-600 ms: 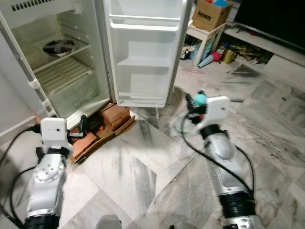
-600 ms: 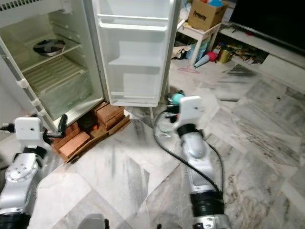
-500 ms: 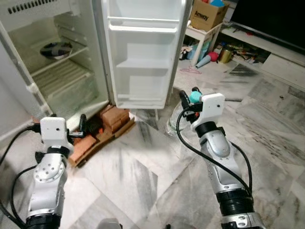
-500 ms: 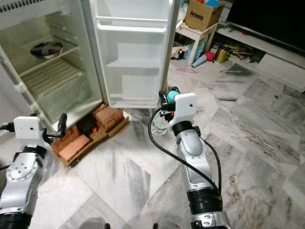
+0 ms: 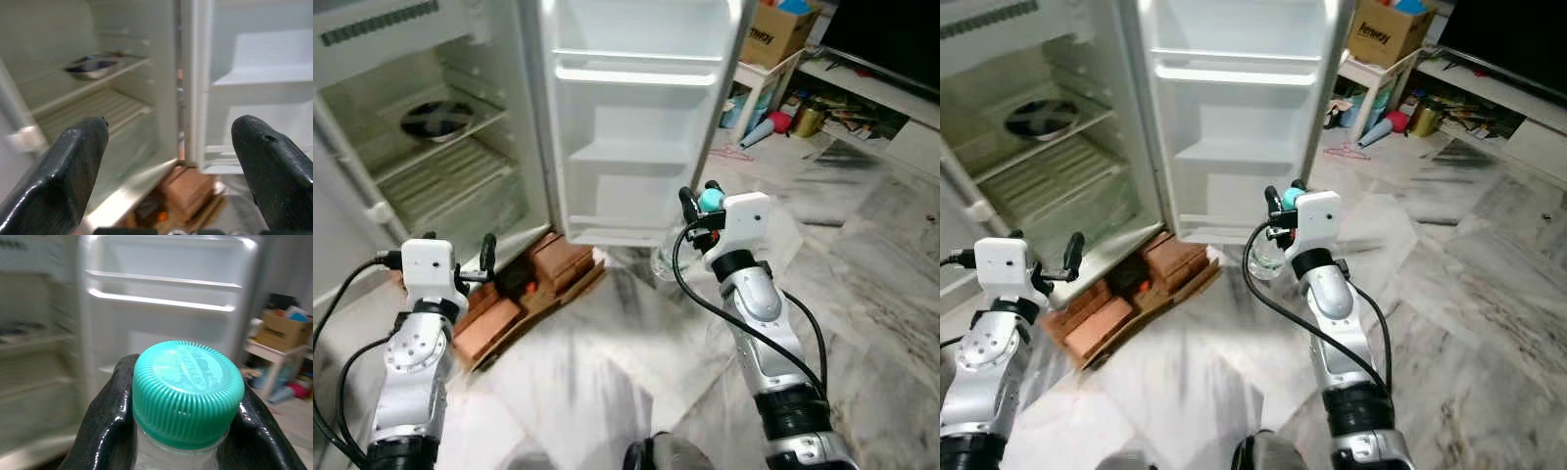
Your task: Restocking fridge
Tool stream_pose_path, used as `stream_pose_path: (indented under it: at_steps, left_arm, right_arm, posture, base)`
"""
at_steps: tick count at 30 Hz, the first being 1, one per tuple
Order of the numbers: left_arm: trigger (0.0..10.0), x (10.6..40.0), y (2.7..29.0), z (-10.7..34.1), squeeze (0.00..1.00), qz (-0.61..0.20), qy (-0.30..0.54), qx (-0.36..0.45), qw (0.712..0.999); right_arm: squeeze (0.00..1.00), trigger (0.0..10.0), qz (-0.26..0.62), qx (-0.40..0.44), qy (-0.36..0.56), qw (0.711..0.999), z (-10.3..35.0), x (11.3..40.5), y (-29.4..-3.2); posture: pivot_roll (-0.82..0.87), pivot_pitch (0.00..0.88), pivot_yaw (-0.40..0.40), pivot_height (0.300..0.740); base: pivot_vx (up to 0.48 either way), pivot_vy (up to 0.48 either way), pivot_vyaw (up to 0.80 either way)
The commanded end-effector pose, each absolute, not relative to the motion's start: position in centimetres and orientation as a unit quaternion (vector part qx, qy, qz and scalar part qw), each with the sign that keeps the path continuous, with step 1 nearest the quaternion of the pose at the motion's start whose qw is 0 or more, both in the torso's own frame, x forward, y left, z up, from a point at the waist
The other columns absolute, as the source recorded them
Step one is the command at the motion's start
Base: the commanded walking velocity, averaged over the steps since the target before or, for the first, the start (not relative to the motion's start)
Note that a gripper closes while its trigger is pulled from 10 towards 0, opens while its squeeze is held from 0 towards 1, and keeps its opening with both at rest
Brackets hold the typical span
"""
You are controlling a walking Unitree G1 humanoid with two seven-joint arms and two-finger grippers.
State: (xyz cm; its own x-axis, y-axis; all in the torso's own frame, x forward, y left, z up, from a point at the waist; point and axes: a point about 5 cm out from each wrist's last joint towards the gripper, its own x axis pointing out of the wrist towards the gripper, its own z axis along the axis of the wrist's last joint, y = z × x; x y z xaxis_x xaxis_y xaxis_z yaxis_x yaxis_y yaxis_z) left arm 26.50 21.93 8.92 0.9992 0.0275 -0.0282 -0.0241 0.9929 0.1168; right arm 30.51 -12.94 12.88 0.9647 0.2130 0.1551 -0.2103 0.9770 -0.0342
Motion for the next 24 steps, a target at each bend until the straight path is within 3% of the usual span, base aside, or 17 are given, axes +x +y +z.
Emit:
stream_pose_path:
  at_steps: [1, 10, 17, 24]
  left_arm:
    - [10.0, 26.58, 21.55, 9.18, 0.0, 0.0, 0.009, 0.06, 0.998]
    - [10.0, 26.73, 21.21, 9.13, 0.0, -0.009, 0.01, 0.051, 0.999]
    - [10.0, 27.14, 21.2, 9.49, 0.0, -0.012, 0.006, 0.056, 0.998]
    - [10.0, 26.97, 21.14, 9.52, 0.0, -0.025, 0.015, 0.063, 0.998]
  right_arm:
    - [0.0, 10.0, 0.097, -0.011, -0.1, 0.99, 13.73, 30.67, -13.38]
    - [0.0, 10.0, 0.095, -0.011, -0.099, 0.99, 13.63, 30.73, -13.41]
    - [0.0, 10.0, 0.099, -0.016, -0.096, 0.99, 13.56, 30.99, -13.31]
    - [0.0, 10.0, 0.089, -0.024, -0.095, 0.991, 13.12, 30.89, -13.28]
  posture:
    - [0.1, 0.034, -0.067, 0.74]
    - [0.1, 0.038, -0.063, 0.74]
    - [0.11, 0.057, -0.062, 0.74]
    - [0.1, 0.077, -0.02, 0.74]
  base:
    - [0.458, 0.0, 0.0]
    - [0.466, 0.0, 0.0]
    - [0.354, 0.32, 0.0]
    - [0.084, 0.103, 0.0]
